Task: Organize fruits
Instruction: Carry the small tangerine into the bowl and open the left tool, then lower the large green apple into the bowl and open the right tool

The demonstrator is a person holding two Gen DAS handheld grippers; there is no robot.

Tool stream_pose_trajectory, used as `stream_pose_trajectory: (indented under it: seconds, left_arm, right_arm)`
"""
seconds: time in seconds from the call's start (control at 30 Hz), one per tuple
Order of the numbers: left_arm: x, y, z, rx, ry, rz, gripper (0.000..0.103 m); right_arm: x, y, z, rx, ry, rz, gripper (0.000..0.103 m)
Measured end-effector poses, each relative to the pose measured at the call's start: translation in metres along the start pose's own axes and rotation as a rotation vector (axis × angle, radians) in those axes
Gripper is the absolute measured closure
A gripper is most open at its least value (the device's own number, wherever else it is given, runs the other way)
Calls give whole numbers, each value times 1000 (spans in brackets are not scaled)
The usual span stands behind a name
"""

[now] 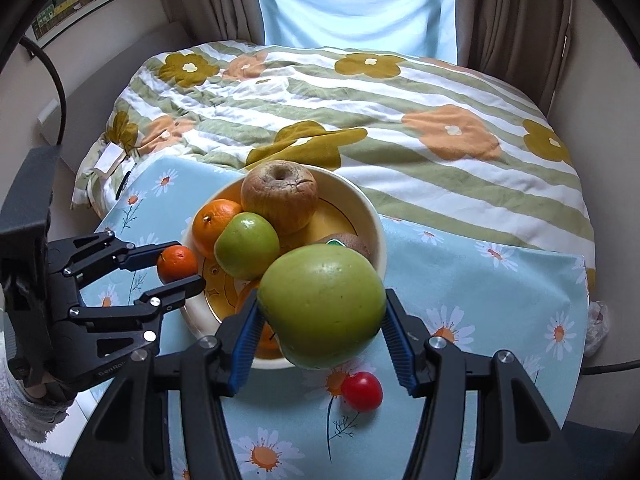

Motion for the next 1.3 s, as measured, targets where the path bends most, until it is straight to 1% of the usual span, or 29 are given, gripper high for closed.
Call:
stream_pose_trajectory:
  seconds: [0.27,0.37,0.43,0.47,0.5,0.53,0.6,0.8,1.07,1.3]
  left_arm:
    - [-14,3,-2,-27,40,-22,61]
    - [-14,3,-1,-42,36,-28,60]
    - [-12,4,0,-51,25,-28,40]
    - [-10,4,0,-52,16,-19,10]
    - [-6,4,0,-52,12,2,0]
    - [0,5,1,-51,22,28,0]
    - [6,5,1,-44,40,36,0]
    - [25,5,-3,-19,22,58,0]
    - [52,6,-22,33,-32,97,0]
    - [52,9,-38,71,-68,101,0]
  right_arm:
    - [1,1,4,-55,32,0,50]
    - [3,2,6,-70,36,3,50]
    - [5,1,6,-74,37,5,50]
    - [5,1,6,-73,37,7,50]
    - [6,1,6,-72,39,8,50]
    - [7,0,6,-71,40,10,50]
    - [9,-1,6,-70,40,12,50]
    - [11,-7,5,-54,37,19,50]
    - [5,-31,6,-29,30,41,50]
    - [-17,-53,6,2,19,42,50]
Point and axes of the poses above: each gripper's, at about its wrist camera, not at the fingertips, and x roughly against the way its jaws point, z to its right, y to its underside, the point moved 2 cm from there along -x, roughly the way its jaws point, and after that the axes turned 15 degrees about y, right-handed, at the moved point
